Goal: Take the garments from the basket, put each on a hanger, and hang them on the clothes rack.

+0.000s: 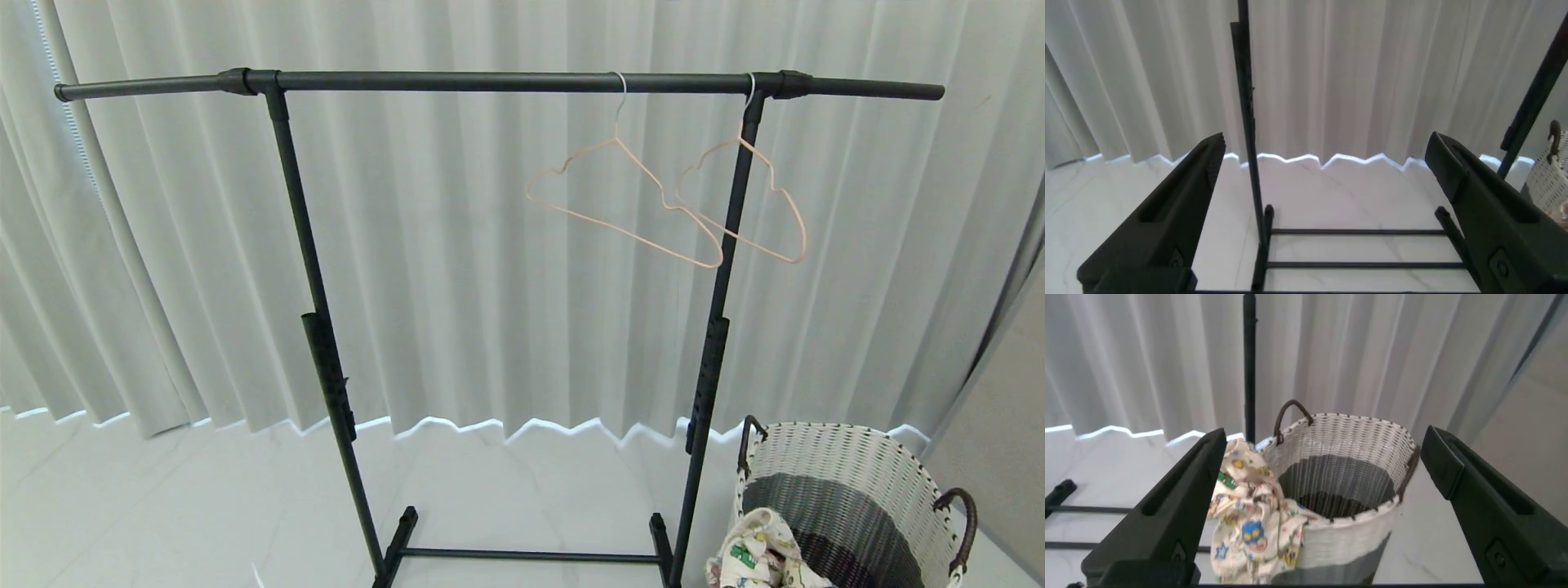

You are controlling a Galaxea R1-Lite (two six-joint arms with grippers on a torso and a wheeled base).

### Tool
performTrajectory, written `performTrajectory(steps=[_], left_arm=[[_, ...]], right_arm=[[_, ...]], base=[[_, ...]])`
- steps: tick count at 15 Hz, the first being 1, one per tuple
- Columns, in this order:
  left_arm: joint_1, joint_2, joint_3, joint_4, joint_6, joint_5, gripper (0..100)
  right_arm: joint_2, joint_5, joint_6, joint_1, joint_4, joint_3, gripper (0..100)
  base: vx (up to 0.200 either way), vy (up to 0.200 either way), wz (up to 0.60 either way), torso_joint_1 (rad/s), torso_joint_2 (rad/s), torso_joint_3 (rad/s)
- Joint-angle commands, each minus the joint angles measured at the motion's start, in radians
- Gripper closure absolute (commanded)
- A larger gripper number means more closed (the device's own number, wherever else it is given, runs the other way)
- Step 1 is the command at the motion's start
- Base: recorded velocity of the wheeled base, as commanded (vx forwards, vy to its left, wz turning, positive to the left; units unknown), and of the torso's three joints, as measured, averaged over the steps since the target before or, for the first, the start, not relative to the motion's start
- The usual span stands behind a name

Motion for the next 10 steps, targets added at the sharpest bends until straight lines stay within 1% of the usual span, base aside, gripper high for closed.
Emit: performTrajectory(steps=[1, 10], left_arm=[[0.001, 0.000, 0.000, 0.000, 0.001, 0.000, 0], [0.001, 0.002, 0.000, 0.001, 0.007, 0.000, 0]], right_arm=[[0.000, 0.000, -0.001, 0.001, 0.000, 0.000, 0], [0.016, 0.003, 0.011, 0.004, -0.001, 0.000, 0]], base=[[0.000, 0.000, 0.00, 0.000, 0.00, 0.000], [0.000, 0.000, 0.00, 0.000, 0.00, 0.000]])
